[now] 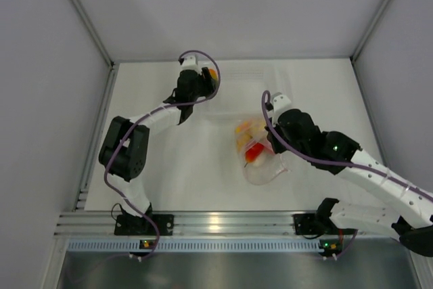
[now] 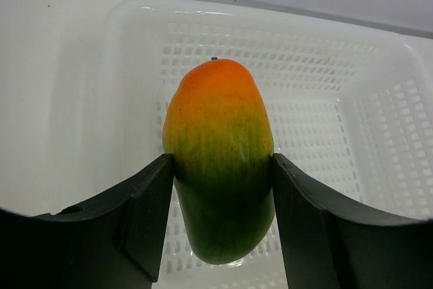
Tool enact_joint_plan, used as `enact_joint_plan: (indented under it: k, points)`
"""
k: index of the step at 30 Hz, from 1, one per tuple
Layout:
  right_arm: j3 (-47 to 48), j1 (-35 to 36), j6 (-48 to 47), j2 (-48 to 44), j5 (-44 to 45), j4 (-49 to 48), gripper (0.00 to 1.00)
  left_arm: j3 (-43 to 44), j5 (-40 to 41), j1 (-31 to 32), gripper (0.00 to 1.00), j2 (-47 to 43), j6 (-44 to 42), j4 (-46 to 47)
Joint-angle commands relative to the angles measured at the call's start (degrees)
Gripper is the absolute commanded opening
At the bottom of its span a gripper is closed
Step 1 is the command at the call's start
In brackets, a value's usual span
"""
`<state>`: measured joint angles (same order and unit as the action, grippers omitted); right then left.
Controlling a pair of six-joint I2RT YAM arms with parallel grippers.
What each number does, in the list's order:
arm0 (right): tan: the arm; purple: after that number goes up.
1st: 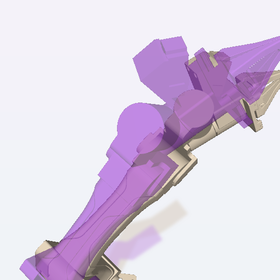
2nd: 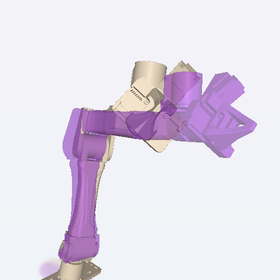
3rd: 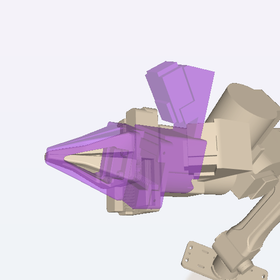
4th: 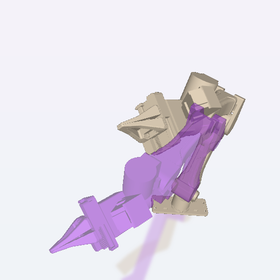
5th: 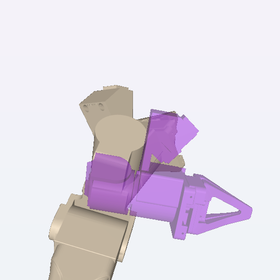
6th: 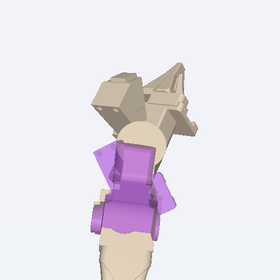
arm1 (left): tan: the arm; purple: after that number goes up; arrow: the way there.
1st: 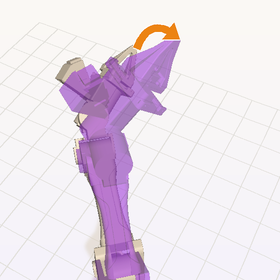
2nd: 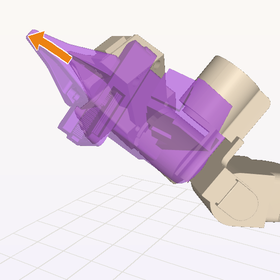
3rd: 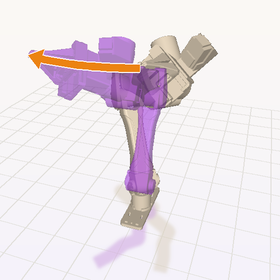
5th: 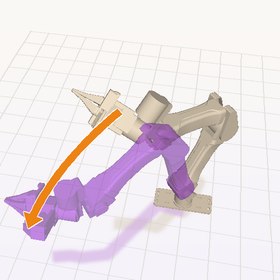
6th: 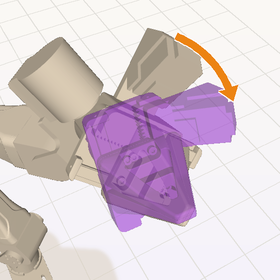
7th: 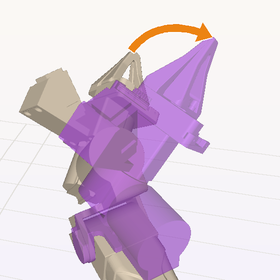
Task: Open the zip-top bag and remove the fake food
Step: Place the fake fruit in the bin.
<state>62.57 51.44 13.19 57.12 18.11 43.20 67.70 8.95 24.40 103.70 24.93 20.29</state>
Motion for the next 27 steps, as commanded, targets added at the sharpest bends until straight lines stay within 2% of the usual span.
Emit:
enact_joint_plan:
  k: [1, 3, 4, 6, 9, 11, 12, 13, 15, 16, 22, 24, 27]
  points:
    - [-0.3, -0.9, 0.3, -1.4, -0.5, 0.1, 0.0, 4.5, -1.8, -0.4, 0.0, 2.1, -0.8, -0.3]
    - [-0.4, -0.9, 0.4, -1.1, -0.5, 0.0, 0.0, 5.7, -2.4, -0.4, 0.02, 3.1, -0.9, -1.1]
    - [-0.4, -0.9, 0.3, -1.0, -0.7, -0.1, 0.0, 5.8, -2.9, -0.4, 0.11, 3.7, -0.8, -1.0]
    - [-0.5, -0.9, 0.3, -0.9, -0.7, -0.4, 0.0, 6.0, -4.0, -0.5, 0.2, 4.1, -0.7, -1.1]
    - [-0.7, -0.8, 0.3, -0.8, -0.8, -0.5, 0.0, 5.9, -4.3, -0.4, 0.22, 4.1, -0.4, -1.0]
    - [-0.8, -0.9, 0.3, -1.0, -0.7, -0.5, 0.0, 5.9, -4.4, -0.4, 0.31, 3.8, -0.4, -1.1]
    - [-1.0, -0.9, 0.3, -1.0, -0.6, -0.5, 0.0, 5.7, -4.4, -0.5, 0.4, 3.5, -0.1, -1.2]
    - [-1.0, -0.9, 0.3, -1.1, -0.8, -0.5, 0.0, 5.7, -4.4, -0.5, 0.45, 3.2, 0.0, -1.2]
    - [-1.1, -0.9, 0.2, -1.3, -0.6, -0.6, 0.0, 5.6, -4.6, -0.4, 0.51, 2.5, 0.5, -1.1]
    - [-1.3, -0.9, 0.3, -1.4, -0.5, -0.7, 0.0, 5.6, -5.1, -0.4, 0.6, 2.6, 0.5, -1.1]
    - [-1.2, -0.9, 0.2, -1.8, -0.6, -0.4, 0.0, 6.8, -6.2, -0.4, 0.76, 2.2, 0.6, -1.8]
    - [-1.2, -0.9, 0.2, -1.8, -0.5, -0.4, 0.0, 7.1, -6.7, -0.5, 0.89, 2.1, 0.6, -2.0]
    - [-1.3, -0.8, 0.2, -1.9, -0.3, -0.2, 0.0, 6.9, -6.8, -0.5, 0.88, 1.7, 0.9, -1.9]
